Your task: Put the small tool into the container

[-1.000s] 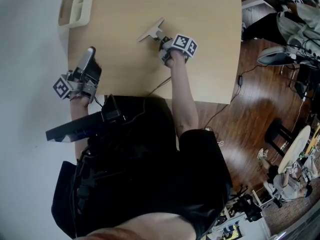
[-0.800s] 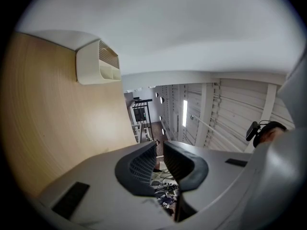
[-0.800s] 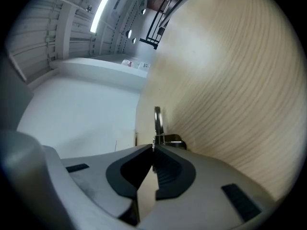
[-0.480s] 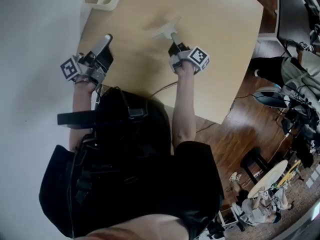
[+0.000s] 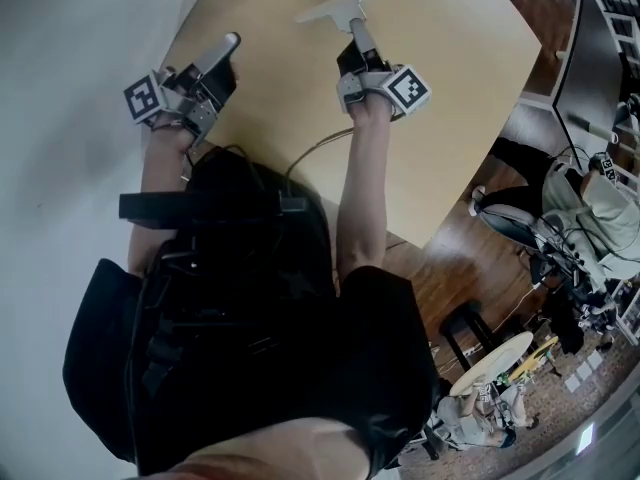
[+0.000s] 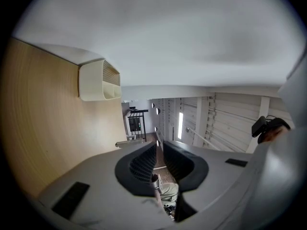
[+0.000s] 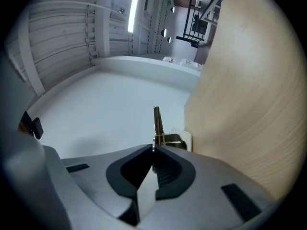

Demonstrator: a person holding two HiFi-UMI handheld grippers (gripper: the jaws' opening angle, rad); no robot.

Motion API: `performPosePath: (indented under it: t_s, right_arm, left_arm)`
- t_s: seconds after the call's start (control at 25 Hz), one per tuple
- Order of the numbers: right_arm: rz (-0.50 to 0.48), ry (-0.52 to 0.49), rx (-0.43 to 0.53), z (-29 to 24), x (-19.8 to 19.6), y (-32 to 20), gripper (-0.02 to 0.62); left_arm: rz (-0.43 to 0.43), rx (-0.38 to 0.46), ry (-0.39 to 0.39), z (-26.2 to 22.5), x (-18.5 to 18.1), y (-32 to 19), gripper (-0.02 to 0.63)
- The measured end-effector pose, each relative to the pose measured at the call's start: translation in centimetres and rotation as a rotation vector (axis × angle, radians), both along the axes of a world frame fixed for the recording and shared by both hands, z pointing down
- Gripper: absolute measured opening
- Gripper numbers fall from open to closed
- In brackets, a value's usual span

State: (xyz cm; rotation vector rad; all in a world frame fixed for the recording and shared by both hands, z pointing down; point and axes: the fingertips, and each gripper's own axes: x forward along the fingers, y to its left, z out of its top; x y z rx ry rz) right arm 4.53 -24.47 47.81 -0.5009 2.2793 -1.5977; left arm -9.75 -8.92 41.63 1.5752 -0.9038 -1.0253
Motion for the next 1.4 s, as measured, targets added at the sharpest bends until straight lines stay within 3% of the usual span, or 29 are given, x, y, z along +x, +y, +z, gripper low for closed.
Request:
performPosePath:
  t_s: [0.6, 0.88, 1.4]
  right_arm:
    - [-0.003, 0.023, 0.138, -2.8, -7.0, -1.9, -0.01]
    - [0.017, 0.13, 0.141, -1.6, -9.2, -3.1, -0.009]
    - [-0.001, 0.342, 0.24, 0.9, -12.8, -4.7, -0.011]
  left_arm:
    - [-0.054, 0.008, 0.054, 2.1, -1.3, 0.4, 0.034]
    - [-0.08, 0.003, 0.063, 2.6, -1.8, 0.4, 0.034]
    - [-0.086, 0.004, 0.075, 2.3, -1.6, 0.6, 0.034]
